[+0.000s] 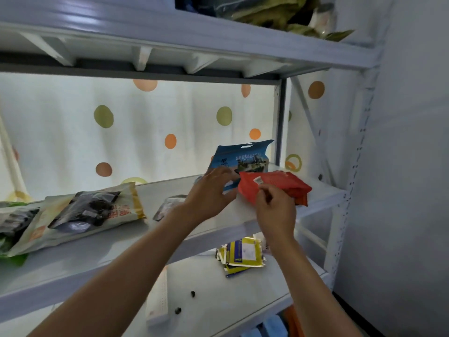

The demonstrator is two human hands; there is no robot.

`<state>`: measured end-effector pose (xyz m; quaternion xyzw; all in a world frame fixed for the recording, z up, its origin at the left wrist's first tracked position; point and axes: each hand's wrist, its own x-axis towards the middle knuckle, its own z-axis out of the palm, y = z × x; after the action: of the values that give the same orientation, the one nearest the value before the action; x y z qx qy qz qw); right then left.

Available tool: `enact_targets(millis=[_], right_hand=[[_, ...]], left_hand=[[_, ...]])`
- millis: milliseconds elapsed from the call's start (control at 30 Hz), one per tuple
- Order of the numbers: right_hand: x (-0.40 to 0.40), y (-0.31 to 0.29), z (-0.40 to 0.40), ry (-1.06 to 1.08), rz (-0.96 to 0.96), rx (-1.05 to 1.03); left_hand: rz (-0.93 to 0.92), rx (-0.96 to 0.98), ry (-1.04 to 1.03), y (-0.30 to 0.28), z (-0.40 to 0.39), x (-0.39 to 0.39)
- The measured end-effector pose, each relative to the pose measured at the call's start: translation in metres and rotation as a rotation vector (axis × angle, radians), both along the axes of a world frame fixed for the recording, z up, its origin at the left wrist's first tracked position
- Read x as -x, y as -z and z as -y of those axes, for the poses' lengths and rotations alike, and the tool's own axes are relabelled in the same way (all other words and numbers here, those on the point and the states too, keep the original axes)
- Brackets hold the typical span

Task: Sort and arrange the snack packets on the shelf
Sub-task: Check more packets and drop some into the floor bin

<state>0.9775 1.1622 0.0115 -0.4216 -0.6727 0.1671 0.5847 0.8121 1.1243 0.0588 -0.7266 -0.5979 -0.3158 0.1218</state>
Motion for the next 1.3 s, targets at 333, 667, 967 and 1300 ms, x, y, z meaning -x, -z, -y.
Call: enact_targets(millis=[333,667,967,1300], right_hand=[[-0.053,0.004,-0.036,-0.088,-0.259,0.447],[-0.053,0.005,-0.039,-0.397,-0.481,0.674],[-0.055,-0.012,-0.025,-0.650,-0.645,0.591],[-0.095,-0.032,0.003,-0.816,-0.613,0.431]], left_hand=[[0.018,0.390,-0.160,-0.009,-0.090,-0.047],[0.467,0.335,-0.018,0.038,-0.068,-0.055],[0.895,0.429,0.281,0.047,-0.007,-0.060],[0.840,0.532,0.314,0.058,0.032,-0.062]])
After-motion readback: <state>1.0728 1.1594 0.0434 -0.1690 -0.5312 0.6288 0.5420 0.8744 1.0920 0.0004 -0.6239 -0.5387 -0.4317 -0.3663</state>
